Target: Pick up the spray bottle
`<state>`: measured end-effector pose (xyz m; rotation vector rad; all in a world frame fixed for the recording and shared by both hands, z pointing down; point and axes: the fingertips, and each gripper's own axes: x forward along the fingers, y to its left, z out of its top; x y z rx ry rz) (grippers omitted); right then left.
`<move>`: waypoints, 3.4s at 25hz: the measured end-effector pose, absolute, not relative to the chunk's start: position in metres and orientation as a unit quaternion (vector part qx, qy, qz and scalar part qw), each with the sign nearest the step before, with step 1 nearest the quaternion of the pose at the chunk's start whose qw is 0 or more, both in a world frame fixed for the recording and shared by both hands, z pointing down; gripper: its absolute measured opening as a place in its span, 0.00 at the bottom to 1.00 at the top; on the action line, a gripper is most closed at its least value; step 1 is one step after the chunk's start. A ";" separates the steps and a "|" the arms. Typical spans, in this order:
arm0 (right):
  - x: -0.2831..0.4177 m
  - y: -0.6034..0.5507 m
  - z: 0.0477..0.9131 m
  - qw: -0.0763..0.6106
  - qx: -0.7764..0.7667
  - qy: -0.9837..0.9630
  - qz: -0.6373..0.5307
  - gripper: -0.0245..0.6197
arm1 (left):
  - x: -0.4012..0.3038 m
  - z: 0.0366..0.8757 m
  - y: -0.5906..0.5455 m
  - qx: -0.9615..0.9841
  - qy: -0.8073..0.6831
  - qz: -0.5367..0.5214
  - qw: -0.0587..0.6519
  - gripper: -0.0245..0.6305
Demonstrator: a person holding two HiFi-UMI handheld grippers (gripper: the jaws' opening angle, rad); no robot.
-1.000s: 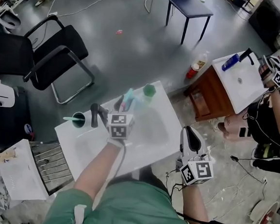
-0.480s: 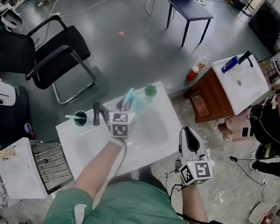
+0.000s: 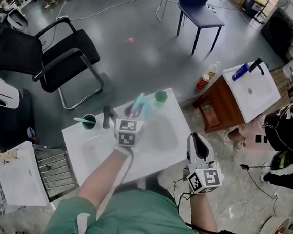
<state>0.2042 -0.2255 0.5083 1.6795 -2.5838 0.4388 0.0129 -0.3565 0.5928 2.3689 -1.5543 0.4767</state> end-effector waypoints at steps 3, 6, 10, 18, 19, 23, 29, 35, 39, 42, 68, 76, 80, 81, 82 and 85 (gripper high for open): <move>0.198 -0.221 0.505 0.014 0.537 -0.832 0.137 0.11 | 0.011 0.578 -0.348 0.824 -0.530 0.155 0.125 0.23; 0.192 -0.216 0.497 0.010 0.534 -0.835 0.131 0.11 | 0.011 0.559 -0.338 0.832 -0.523 0.146 0.113 0.23; 0.183 -0.209 0.487 0.009 0.531 -0.839 0.121 0.11 | 0.008 0.533 -0.323 0.841 -0.516 0.139 0.086 0.23; 0.163 -0.194 0.466 0.014 0.522 -0.847 0.096 0.11 | -0.004 0.489 -0.290 0.851 -0.509 0.113 0.061 0.23; 0.161 -0.192 0.463 0.014 0.521 -0.848 0.092 0.11 | -0.006 0.484 -0.287 0.852 -0.509 0.109 0.060 0.23; 0.155 -0.187 0.454 0.013 0.526 -0.846 0.085 0.11 | -0.012 0.464 -0.273 0.854 -0.508 0.098 0.050 0.23; 0.148 -0.177 0.441 0.013 0.531 -0.843 0.083 0.11 | -0.020 0.440 -0.255 0.857 -0.506 0.086 0.038 0.23; 0.138 -0.167 0.426 0.002 0.525 -0.848 0.069 0.11 | -0.030 0.421 -0.239 0.859 -0.506 0.069 0.031 0.23; 0.136 -0.164 0.420 0.002 0.520 -0.852 0.058 0.11 | -0.032 0.410 -0.233 0.859 -0.509 0.058 0.024 0.23; 0.134 -0.165 0.417 0.003 0.520 -0.853 0.055 0.11 | -0.035 0.403 -0.229 0.859 -0.509 0.052 0.023 0.23; 0.135 -0.189 0.398 -0.013 0.527 -0.849 0.034 0.11 | -0.052 0.365 -0.222 0.859 -0.511 0.021 -0.001 0.23; 0.134 -0.192 0.401 -0.018 0.524 -0.851 0.035 0.11 | -0.053 0.370 -0.224 0.861 -0.508 0.022 0.006 0.23; 0.136 -0.193 0.401 -0.020 0.523 -0.851 0.039 0.11 | -0.050 0.371 -0.225 0.862 -0.506 0.023 0.005 0.23; 0.136 -0.193 0.401 -0.020 0.522 -0.852 0.039 0.11 | -0.050 0.371 -0.226 0.862 -0.506 0.023 0.006 0.23; 0.135 -0.193 0.401 -0.021 0.522 -0.852 0.039 0.11 | -0.050 0.371 -0.226 0.862 -0.506 0.022 0.007 0.23; 0.136 -0.193 0.400 -0.021 0.521 -0.852 0.039 0.11 | -0.050 0.372 -0.227 0.863 -0.505 0.023 0.009 0.23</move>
